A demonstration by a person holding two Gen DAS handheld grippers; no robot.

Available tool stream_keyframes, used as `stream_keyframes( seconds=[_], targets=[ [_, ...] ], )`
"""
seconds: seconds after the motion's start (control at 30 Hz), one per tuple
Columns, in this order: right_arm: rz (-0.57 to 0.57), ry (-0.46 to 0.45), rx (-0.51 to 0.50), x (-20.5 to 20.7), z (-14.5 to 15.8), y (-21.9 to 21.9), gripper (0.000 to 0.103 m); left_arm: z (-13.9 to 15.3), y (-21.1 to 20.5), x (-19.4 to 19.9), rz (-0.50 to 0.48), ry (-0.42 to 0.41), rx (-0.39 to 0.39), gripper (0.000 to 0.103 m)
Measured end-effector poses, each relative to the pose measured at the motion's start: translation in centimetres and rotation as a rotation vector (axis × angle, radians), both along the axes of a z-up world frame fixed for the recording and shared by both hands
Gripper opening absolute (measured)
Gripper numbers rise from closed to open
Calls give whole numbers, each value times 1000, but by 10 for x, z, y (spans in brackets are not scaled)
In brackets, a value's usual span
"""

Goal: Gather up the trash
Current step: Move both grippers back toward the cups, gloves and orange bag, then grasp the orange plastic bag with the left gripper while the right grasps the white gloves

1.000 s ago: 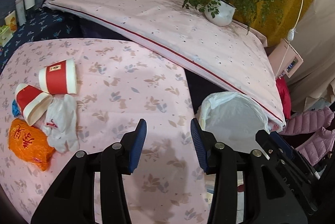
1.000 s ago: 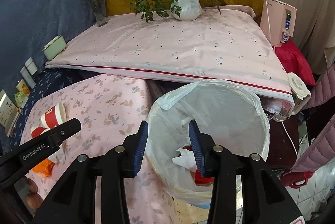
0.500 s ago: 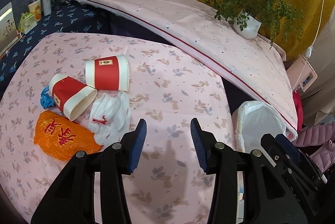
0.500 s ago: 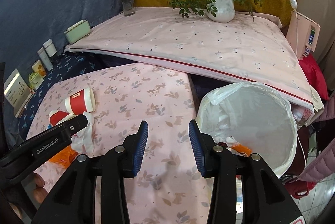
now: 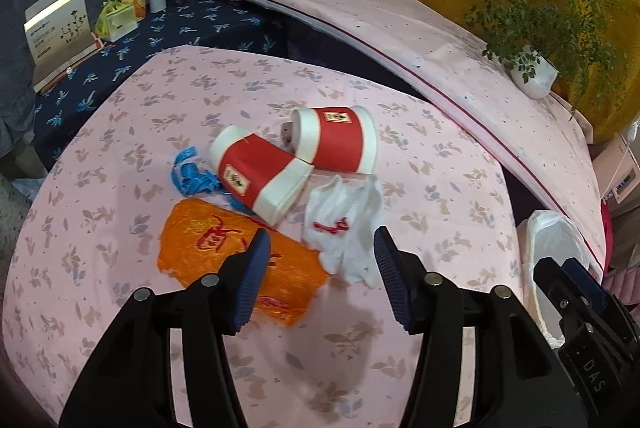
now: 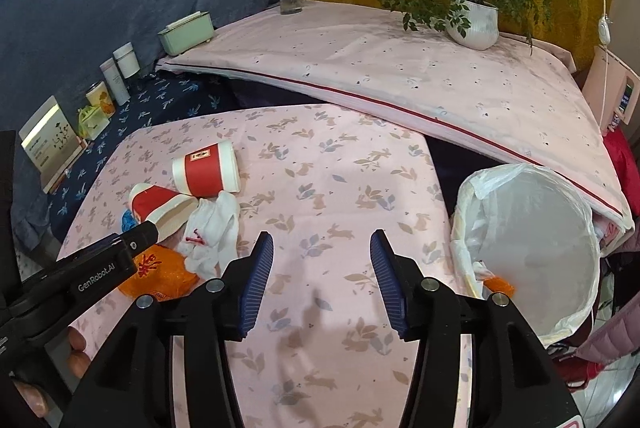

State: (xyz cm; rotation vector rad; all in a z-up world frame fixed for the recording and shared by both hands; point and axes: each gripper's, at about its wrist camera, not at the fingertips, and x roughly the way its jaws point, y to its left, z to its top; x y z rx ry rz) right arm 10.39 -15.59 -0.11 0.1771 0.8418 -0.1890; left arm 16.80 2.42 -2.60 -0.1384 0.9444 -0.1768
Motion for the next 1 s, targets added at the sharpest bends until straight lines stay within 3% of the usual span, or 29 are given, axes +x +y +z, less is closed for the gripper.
stream_keyframes(
  seconds=[0.17,0.4,0.7,0.8,1.0],
  targets=[
    [31,14,-3,7,-4,25,51,-9,29,1,41,10,40,56],
    [54,30,-5,17,-12,49,59,-23,67,2,110,41,71,77],
    [49,65,-4,46,-40,68,64,-55,90,10,131,117,46,81],
    [31,90,38,59,-53,66,64,-72,89,17,127,156,52,81],
    [22,117,63,81,-72,70,64,-84,91,27,143,183,-15,81]
  ],
)
